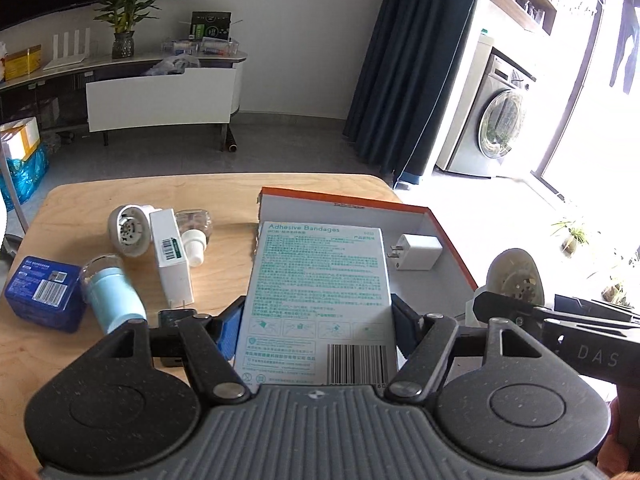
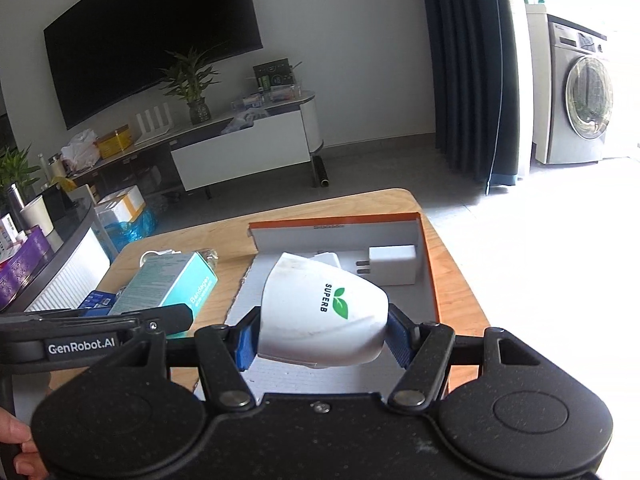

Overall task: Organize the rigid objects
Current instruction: 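Carry the bandage box and the SUPERB device over the white tray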

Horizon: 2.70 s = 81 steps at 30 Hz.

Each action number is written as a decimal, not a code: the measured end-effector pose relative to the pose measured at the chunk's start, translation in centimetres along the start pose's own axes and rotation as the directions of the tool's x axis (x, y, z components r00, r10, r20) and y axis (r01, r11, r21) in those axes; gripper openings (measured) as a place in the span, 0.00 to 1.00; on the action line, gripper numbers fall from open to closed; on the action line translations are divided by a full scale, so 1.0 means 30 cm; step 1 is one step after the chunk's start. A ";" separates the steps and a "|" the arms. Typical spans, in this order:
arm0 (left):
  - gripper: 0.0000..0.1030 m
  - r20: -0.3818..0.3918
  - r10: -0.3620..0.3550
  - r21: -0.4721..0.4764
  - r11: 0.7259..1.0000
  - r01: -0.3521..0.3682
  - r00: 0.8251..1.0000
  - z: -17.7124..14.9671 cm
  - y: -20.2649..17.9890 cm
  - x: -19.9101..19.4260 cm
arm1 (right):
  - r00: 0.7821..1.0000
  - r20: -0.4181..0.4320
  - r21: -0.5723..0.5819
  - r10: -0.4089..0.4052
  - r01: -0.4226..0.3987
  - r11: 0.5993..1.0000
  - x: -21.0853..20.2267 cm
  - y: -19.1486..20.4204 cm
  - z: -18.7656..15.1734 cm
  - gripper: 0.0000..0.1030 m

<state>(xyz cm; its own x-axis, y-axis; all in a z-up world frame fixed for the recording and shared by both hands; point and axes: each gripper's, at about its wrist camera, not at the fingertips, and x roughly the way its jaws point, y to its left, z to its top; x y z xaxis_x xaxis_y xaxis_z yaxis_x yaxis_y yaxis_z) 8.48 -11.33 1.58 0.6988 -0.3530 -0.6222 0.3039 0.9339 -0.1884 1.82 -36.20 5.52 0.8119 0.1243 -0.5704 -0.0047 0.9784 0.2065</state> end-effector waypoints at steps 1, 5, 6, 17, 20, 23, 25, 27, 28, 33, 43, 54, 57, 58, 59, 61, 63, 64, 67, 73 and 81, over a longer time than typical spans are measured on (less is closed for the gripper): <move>0.70 -0.002 -0.001 0.004 1.000 0.001 1.000 0.001 -0.010 0.006 | 1.000 0.003 0.007 -0.004 0.004 1.000 -0.003 -0.015 -0.002 0.74; 0.70 -0.009 -0.004 0.016 1.000 0.004 1.000 -0.002 -0.036 0.023 | 1.000 0.018 0.018 -0.015 0.014 1.000 -0.009 -0.039 -0.002 0.74; 0.70 -0.010 -0.003 0.016 1.000 0.003 1.000 -0.002 -0.038 0.025 | 1.000 0.019 0.021 -0.014 0.013 1.000 -0.008 -0.044 -0.002 0.74; 0.70 -0.010 0.011 0.009 1.000 -0.011 1.000 0.001 -0.038 0.026 | 1.000 0.021 0.017 -0.012 0.011 1.000 0.002 -0.044 -0.003 0.74; 0.70 -0.012 0.010 0.009 1.000 -0.010 1.000 0.000 -0.039 0.028 | 1.000 0.020 0.015 -0.011 0.011 1.000 0.003 -0.045 0.000 0.74; 0.70 -0.014 0.009 0.010 1.000 -0.009 1.000 -0.001 -0.043 0.029 | 1.000 0.020 0.015 -0.014 0.014 1.000 0.001 -0.046 0.002 0.74; 0.70 -0.015 0.008 0.012 1.000 -0.008 1.000 -0.001 -0.045 0.030 | 1.000 0.020 0.016 -0.015 0.015 1.000 0.001 -0.046 0.002 0.74; 0.70 -0.014 0.009 0.012 1.000 -0.009 1.000 -0.003 -0.045 0.030 | 1.000 0.020 0.014 -0.016 0.016 1.000 0.001 -0.044 0.004 0.74; 0.70 -0.015 0.009 0.011 1.000 -0.009 1.000 -0.002 -0.045 0.031 | 1.000 0.019 0.014 -0.015 0.015 1.000 0.001 -0.044 0.004 0.74; 0.70 -0.016 0.011 0.012 1.000 -0.011 1.000 -0.004 -0.045 0.032 | 1.000 0.019 0.015 -0.015 0.014 1.000 0.002 -0.042 0.005 0.74; 0.70 -0.023 0.005 0.023 1.000 -0.004 1.000 -0.008 -0.061 0.041 | 1.000 0.019 0.015 -0.016 0.016 1.000 0.003 -0.040 0.006 0.74; 0.70 -0.028 0.003 0.027 1.000 -0.002 1.000 -0.012 -0.072 0.050 | 1.000 0.018 0.016 -0.014 0.014 1.000 0.009 -0.035 0.006 0.74; 0.70 -0.032 0.002 0.026 1.000 -0.001 0.999 -0.013 -0.071 0.052 | 1.000 0.016 0.016 -0.015 0.015 1.000 0.014 -0.040 0.006 0.74; 0.70 -0.033 0.003 0.027 1.000 -0.002 0.999 -0.013 -0.071 0.053 | 1.000 0.016 0.017 -0.015 0.015 1.000 0.015 -0.041 0.007 0.74; 0.70 -0.034 0.004 0.027 1.000 -0.003 0.999 -0.015 -0.071 0.054 | 1.000 0.016 0.017 -0.015 0.014 1.000 0.016 -0.042 0.008 0.74; 0.70 -0.036 0.003 0.027 1.000 -0.002 0.999 -0.016 -0.071 0.056 | 1.000 0.017 0.017 -0.015 0.015 1.000 0.016 -0.042 0.007 0.74; 0.70 -0.038 0.004 0.027 1.000 -0.003 0.999 -0.017 -0.072 0.057 | 1.000 0.016 0.017 -0.015 0.015 1.000 0.017 -0.043 0.007 0.74; 0.70 -0.039 0.003 0.027 1.000 -0.002 0.999 -0.018 -0.072 0.058 | 1.000 0.015 0.017 -0.015 0.015 1.000 0.017 -0.042 0.007 0.74; 0.70 -0.043 0.001 0.029 1.000 0.001 0.999 -0.021 -0.075 0.062 | 1.000 0.015 0.017 -0.015 0.014 1.000 0.018 -0.046 0.010 0.74; 0.70 -0.048 -0.002 0.032 0.999 0.004 0.999 -0.022 -0.080 0.066 | 1.000 0.013 0.016 -0.015 0.015 1.000 0.018 -0.046 0.010 0.74; 0.70 -0.052 -0.004 0.036 0.999 0.006 0.999 -0.024 -0.086 0.073 | 1.000 0.009 0.017 -0.015 0.015 1.000 0.024 -0.045 0.008 0.74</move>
<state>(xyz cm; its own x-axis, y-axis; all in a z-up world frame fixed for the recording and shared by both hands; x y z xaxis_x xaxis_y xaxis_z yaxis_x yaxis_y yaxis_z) 8.76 -14.48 0.15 0.6628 -0.3528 -0.6605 0.3310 0.9292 -0.1642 2.53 -37.48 5.03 0.8168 0.1080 -0.5666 0.0171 0.9773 0.2110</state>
